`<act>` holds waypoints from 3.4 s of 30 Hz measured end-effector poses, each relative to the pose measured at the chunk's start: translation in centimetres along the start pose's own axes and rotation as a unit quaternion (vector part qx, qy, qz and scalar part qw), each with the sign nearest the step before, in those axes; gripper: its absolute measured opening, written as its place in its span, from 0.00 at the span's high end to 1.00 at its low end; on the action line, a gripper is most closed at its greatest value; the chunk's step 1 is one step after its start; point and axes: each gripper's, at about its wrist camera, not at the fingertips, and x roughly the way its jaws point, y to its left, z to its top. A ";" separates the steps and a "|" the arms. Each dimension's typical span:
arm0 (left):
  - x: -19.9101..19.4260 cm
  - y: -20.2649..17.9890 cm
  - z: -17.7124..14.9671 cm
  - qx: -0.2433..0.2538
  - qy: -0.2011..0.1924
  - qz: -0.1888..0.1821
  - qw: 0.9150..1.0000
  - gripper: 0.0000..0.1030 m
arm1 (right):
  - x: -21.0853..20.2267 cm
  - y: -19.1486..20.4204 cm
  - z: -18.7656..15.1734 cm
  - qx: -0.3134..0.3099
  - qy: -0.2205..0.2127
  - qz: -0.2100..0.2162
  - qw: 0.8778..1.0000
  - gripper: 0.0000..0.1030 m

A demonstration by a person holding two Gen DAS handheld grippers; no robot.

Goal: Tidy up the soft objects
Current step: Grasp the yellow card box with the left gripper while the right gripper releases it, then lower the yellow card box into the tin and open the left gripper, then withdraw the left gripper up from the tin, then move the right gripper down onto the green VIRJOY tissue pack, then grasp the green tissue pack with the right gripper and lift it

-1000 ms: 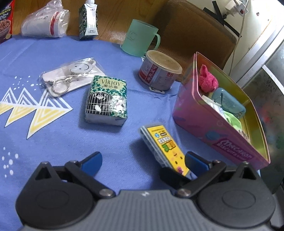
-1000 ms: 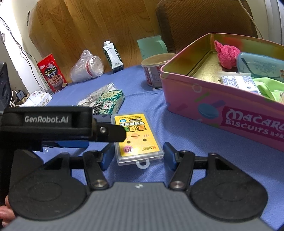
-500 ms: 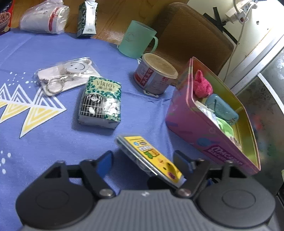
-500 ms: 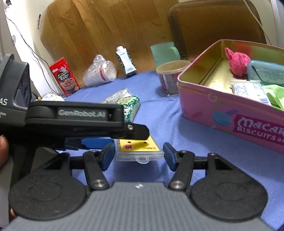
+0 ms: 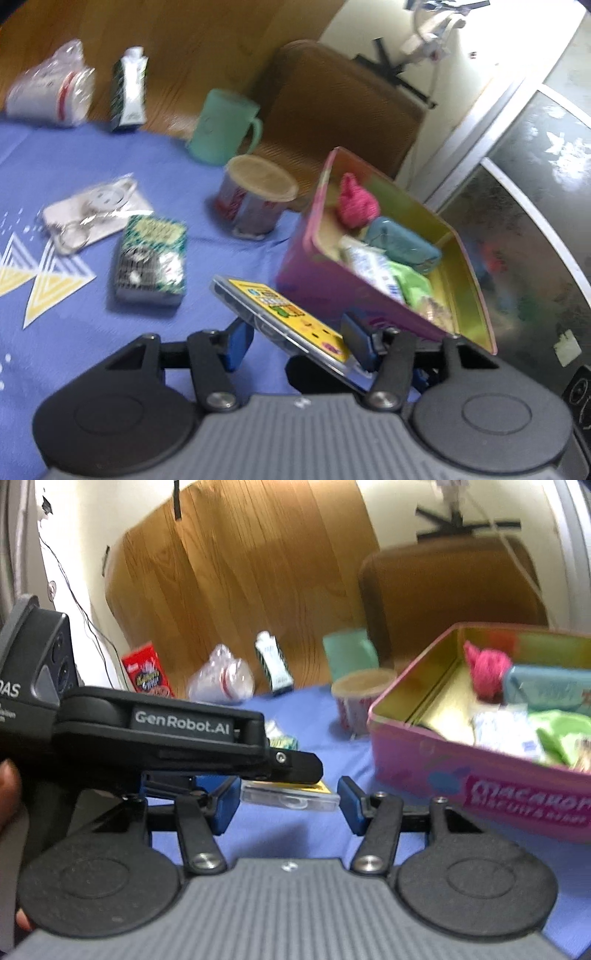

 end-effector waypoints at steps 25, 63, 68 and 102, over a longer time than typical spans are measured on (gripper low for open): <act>11.1 -11.3 5.4 0.173 -0.024 0.006 0.985 0.27 | -1.3 -8.2 3.4 0.005 -0.092 -0.209 0.973 0.39; -4.5 16.7 2.1 -0.013 -0.086 0.165 0.982 0.21 | 10.4 5.7 0.7 -0.076 0.048 -0.065 0.994 0.33; -3.9 15.7 2.5 -0.002 -0.065 0.125 0.990 0.19 | 14.7 6.5 0.1 -0.086 0.102 -0.078 0.988 0.32; 7.7 -10.5 3.5 0.205 0.012 -0.076 0.976 0.60 | -1.8 -4.5 2.0 0.000 -0.098 -0.163 0.982 0.44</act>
